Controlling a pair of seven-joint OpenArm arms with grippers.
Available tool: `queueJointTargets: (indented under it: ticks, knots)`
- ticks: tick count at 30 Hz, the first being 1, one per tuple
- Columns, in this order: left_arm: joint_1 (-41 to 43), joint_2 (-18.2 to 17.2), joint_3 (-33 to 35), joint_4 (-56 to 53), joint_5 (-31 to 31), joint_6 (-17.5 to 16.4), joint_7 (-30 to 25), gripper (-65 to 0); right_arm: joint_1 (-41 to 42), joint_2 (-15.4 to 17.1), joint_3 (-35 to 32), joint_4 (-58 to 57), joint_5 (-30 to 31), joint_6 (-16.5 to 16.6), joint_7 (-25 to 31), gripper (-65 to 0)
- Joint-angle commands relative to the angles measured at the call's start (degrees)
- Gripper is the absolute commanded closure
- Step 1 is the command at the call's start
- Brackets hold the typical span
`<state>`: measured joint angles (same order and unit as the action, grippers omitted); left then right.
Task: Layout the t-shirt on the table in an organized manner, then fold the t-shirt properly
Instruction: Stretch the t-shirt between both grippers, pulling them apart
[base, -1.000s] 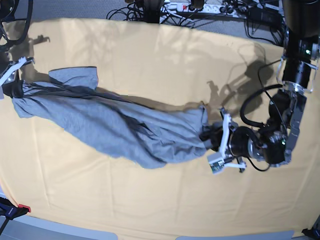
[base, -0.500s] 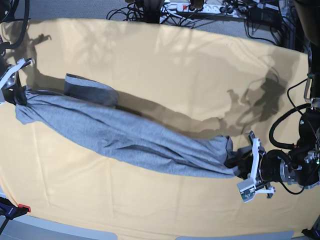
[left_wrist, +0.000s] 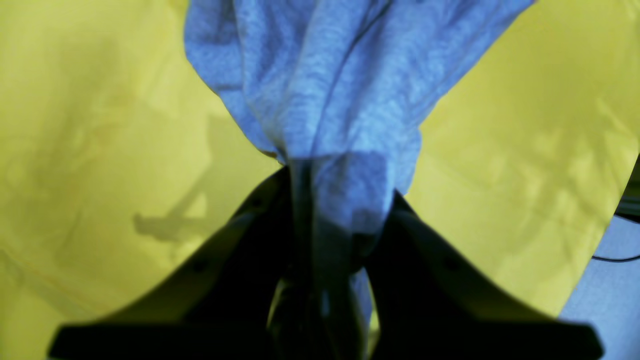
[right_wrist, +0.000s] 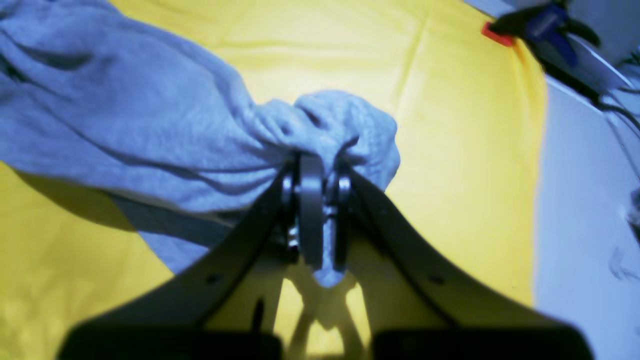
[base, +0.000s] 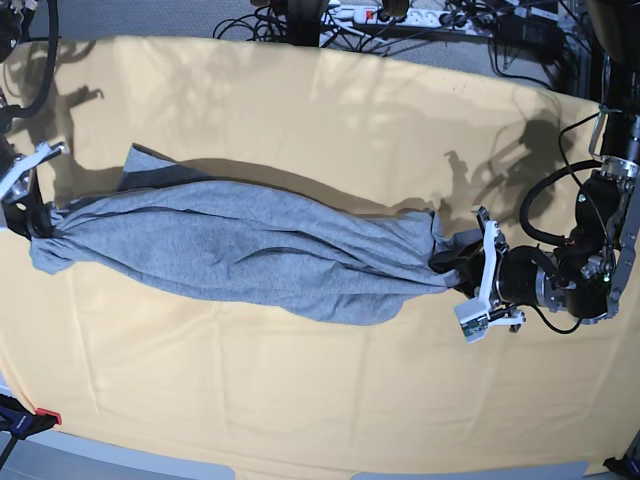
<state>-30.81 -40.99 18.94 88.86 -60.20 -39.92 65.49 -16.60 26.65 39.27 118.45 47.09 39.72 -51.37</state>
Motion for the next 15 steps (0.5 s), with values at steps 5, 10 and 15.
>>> queueJointTargets:
  ticks: [5,10,15]
  knots:
    - [-1.4,-0.7,-0.8,0.6,3.0,-0.1,-6.3,0.0,4.6,1.1,-7.8,-4.1,-4.5,-0.4,2.6,0.0]
    - [-1.4,-0.7,-0.8,0.6,4.3,-0.1,-7.2,0.0,10.1,1.1,-12.5,-8.8,-9.3,-0.9,3.9,0.0]
    - [-1.4,0.4,-0.8,0.4,12.9,3.6,-11.4,0.0,15.9,1.1,-13.1,-15.1,-9.9,-5.6,4.3,0.0]
